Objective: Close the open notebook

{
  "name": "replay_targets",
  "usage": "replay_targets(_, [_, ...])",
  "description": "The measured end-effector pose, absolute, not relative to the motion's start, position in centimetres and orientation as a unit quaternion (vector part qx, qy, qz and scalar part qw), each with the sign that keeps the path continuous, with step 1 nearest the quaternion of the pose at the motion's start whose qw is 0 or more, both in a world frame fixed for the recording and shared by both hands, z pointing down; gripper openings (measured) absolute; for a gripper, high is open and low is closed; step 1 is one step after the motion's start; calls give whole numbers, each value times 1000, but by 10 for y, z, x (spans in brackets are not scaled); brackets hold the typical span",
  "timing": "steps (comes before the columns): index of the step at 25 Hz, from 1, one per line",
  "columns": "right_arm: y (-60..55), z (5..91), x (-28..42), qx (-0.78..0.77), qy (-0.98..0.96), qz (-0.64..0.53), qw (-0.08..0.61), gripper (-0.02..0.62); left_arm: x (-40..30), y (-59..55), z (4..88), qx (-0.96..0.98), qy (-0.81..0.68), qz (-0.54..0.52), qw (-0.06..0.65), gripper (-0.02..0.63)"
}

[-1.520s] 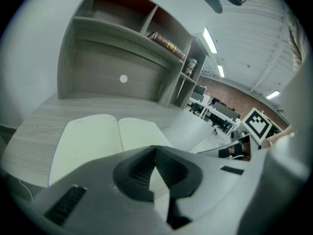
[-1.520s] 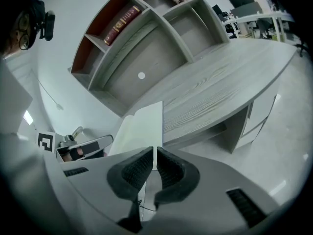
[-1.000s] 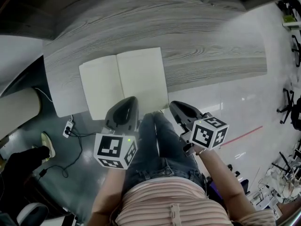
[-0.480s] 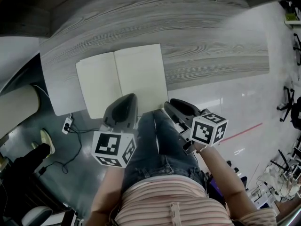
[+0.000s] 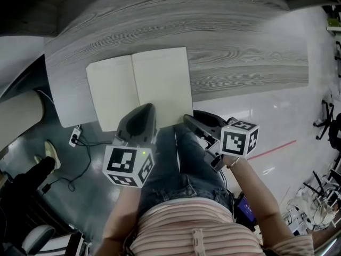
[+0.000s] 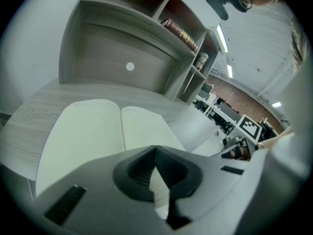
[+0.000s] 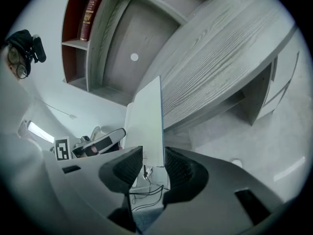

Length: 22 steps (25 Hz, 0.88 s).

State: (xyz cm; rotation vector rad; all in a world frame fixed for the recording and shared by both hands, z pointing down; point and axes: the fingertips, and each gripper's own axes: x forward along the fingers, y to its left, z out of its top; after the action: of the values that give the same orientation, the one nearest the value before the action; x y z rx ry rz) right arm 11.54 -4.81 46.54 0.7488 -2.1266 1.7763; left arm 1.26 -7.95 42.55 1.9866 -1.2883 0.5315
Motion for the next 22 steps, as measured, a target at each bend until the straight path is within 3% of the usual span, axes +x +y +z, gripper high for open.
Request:
replay_targets(11, [-48, 466, 115, 247, -738, 606, 163, 77, 8, -77, 430, 768, -494, 200, 355, 12])
replay_targets(22, [-47, 444, 113, 261, -749, 588, 159, 49, -2, -74, 424, 765, -507, 188, 351, 12])
